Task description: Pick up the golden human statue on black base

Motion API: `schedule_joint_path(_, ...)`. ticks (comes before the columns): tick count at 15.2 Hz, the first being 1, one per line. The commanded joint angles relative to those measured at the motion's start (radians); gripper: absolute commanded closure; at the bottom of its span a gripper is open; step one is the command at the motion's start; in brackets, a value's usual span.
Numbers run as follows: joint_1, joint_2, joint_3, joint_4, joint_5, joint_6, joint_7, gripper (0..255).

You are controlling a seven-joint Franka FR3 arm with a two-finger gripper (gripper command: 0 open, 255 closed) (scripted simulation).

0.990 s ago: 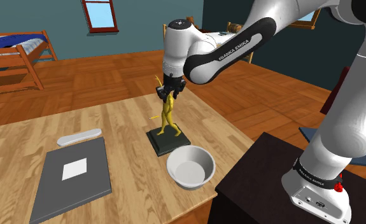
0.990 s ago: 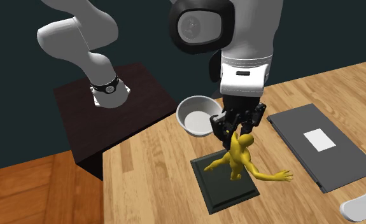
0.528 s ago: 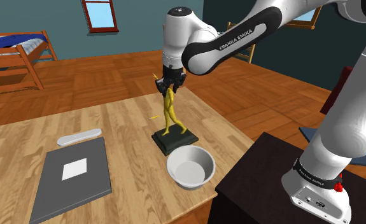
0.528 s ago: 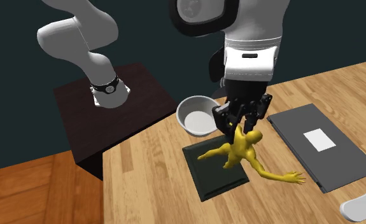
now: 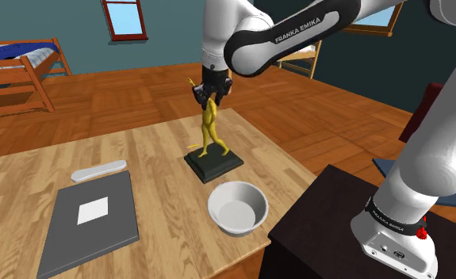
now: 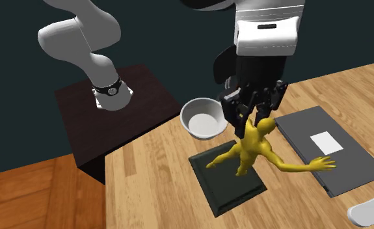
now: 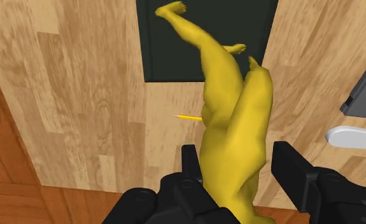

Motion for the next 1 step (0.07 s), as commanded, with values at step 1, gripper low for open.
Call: schedule_joint_path(1,0.0,-0.003,0.0,0.005,0.003,-0.006,-0.003,255)
